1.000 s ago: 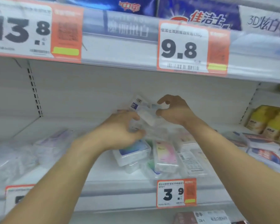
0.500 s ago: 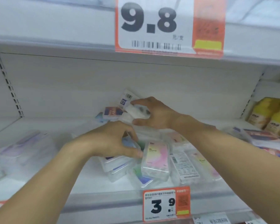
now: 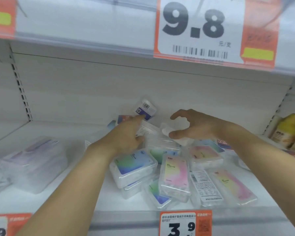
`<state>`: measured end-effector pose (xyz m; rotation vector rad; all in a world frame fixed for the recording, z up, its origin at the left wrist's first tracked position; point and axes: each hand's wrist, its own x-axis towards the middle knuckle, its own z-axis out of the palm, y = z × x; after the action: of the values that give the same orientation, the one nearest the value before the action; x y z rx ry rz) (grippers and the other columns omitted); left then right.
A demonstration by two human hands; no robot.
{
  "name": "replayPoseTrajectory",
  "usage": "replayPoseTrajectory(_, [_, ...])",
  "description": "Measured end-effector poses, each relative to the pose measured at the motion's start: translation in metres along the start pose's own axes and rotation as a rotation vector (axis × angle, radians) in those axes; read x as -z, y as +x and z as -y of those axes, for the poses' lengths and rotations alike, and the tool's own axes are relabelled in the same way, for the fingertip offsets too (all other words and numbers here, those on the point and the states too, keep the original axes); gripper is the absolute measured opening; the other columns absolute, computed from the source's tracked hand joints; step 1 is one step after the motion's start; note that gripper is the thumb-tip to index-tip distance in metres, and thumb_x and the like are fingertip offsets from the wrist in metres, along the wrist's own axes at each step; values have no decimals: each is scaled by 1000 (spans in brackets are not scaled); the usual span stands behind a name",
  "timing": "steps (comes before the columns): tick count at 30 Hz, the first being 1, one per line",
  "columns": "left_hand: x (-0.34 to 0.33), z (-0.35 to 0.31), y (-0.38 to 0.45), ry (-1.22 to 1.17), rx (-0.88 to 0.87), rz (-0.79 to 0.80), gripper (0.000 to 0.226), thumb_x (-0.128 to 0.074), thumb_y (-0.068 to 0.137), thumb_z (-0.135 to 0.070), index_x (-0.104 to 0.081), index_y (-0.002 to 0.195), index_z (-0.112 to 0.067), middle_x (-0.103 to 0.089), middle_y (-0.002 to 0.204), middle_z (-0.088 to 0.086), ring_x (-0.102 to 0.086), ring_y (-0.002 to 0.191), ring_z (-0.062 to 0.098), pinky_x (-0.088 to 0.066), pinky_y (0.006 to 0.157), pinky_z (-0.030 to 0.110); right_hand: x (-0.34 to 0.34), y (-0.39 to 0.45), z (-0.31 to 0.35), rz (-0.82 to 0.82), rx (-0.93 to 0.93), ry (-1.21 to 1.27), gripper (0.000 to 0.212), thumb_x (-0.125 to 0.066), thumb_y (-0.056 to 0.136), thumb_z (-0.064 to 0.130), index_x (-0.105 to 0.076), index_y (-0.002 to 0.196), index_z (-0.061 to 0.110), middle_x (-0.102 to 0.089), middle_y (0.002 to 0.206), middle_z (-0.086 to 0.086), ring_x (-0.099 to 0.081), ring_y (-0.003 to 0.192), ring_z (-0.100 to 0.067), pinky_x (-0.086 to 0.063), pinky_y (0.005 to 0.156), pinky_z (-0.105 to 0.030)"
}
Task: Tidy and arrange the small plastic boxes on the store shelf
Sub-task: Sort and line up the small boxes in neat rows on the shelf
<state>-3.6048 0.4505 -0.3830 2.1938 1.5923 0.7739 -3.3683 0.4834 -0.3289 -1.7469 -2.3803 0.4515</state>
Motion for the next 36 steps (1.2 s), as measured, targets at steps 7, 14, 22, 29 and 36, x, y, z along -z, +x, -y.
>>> replayPoseTrajectory(7, [4, 13, 4, 1, 9, -50, 35, -84, 69, -32, -66, 95, -17, -56, 90, -9, -57, 84, 11, -46, 77, 22, -3, 7, 1, 193, -65, -6, 64, -66, 72, 72, -48, 129, 50, -53, 133, 15, -52, 120, -12, -39, 100, -32])
replayPoseTrajectory(14, [22, 19, -8, 60, 57, 56, 31, -79, 74, -35, -69, 104, -34, -62, 111, -9, -54, 108, 14, -43, 98, 30, -2, 60, 25, -27, -91, 136, 71, -68, 80, 62, -45, 140, 33, -46, 146, 2, -52, 111, -16, -36, 87, -27])
replayPoseTrajectory(22, [32, 32, -13, -73, 22, -101, 22, -72, 84, -26, -68, 106, -23, -65, 103, -5, -62, 96, 10, -48, 87, 21, -21, 88, 25, -55, -131, 69, 95, -89, 60, 49, -44, 138, 19, -52, 133, -5, -55, 116, -24, -52, 94, -38])
replayPoseTrajectory(29, [34, 16, -10, -312, 41, -373, 25, -58, 92, -37, -61, 113, -24, -63, 105, -10, -62, 96, 8, -43, 71, 9, 9, 41, 31, -423, 118, 462, 49, -82, 71, 43, -64, 113, 28, -65, 107, 5, -67, 90, -14, -55, 62, -24])
replayPoseTrajectory(36, [44, -14, -21, -980, 26, -85, 81, -86, 66, -41, -46, 135, -31, -61, 125, 6, -70, 101, 21, -58, 85, 42, 11, -5, 50, -23, 408, 860, 68, -79, 64, 14, -60, 129, 13, -64, 131, -7, -60, 123, -24, -53, 97, -46])
